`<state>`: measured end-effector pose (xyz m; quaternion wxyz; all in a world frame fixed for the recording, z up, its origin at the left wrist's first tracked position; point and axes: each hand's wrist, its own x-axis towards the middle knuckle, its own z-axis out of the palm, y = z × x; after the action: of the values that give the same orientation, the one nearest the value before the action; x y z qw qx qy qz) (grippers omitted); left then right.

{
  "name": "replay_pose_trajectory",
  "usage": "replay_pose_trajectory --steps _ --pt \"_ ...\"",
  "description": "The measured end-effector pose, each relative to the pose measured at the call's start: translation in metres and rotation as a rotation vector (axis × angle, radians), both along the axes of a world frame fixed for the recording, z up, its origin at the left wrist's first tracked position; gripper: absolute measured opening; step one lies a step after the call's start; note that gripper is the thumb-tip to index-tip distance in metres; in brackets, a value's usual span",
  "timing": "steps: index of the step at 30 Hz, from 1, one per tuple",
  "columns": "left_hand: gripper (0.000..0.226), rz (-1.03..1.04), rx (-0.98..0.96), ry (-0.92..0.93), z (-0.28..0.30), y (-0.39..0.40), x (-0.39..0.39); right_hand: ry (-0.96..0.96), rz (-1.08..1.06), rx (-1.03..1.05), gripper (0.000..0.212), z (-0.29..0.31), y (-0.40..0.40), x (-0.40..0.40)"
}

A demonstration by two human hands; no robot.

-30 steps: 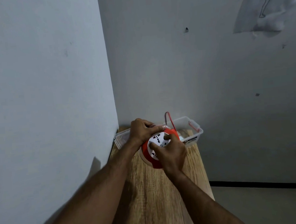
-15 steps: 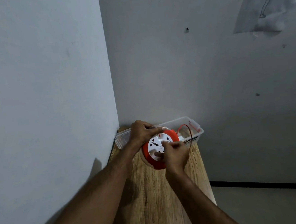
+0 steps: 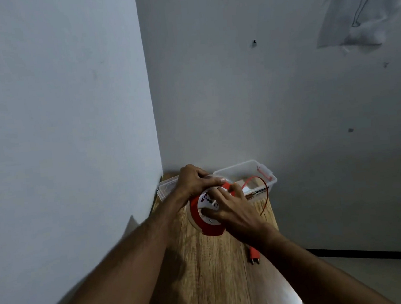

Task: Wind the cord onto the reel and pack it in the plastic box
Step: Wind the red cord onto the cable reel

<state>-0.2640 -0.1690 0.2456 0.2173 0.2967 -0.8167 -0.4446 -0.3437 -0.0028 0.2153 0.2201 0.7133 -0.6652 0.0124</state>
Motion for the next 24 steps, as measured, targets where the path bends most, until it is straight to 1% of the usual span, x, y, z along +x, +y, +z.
replay_pose_trajectory --steps 3,5,7,10,13,16,19,21,24 --pt "0.037 0.021 -0.035 0.015 0.000 0.001 -0.002 -0.018 -0.019 -0.042 0.069 0.001 -0.005 -0.003" --pt "0.037 0.037 -0.049 0.039 0.002 0.003 -0.003 -0.090 -0.066 -0.094 0.072 0.002 -0.007 -0.003" --pt "0.036 0.043 -0.058 0.060 0.004 0.004 -0.003 -0.205 -0.108 -0.186 0.071 0.002 -0.009 -0.002" --pt "0.034 0.061 -0.019 0.075 0.005 0.005 -0.005 -0.460 -0.216 -0.289 0.061 0.001 -0.011 0.005" --pt "0.038 0.074 -0.060 0.061 0.004 0.007 -0.008 -0.675 -0.371 -0.358 0.058 -0.004 -0.013 0.021" --pt "0.035 0.071 -0.073 0.069 -0.002 0.008 -0.010 -0.916 -0.509 -0.533 0.053 -0.006 -0.015 0.034" --pt "0.042 0.084 -0.057 0.077 -0.008 0.008 -0.011 -1.204 -0.671 -0.679 0.061 -0.008 -0.021 0.044" --pt "0.048 0.067 -0.086 0.056 -0.012 0.008 -0.011 -1.391 -0.773 -0.730 0.064 -0.009 -0.024 0.048" --pt "0.055 0.041 -0.127 0.042 -0.013 0.008 -0.013 -1.732 -0.899 -0.780 0.059 -0.011 -0.028 0.052"
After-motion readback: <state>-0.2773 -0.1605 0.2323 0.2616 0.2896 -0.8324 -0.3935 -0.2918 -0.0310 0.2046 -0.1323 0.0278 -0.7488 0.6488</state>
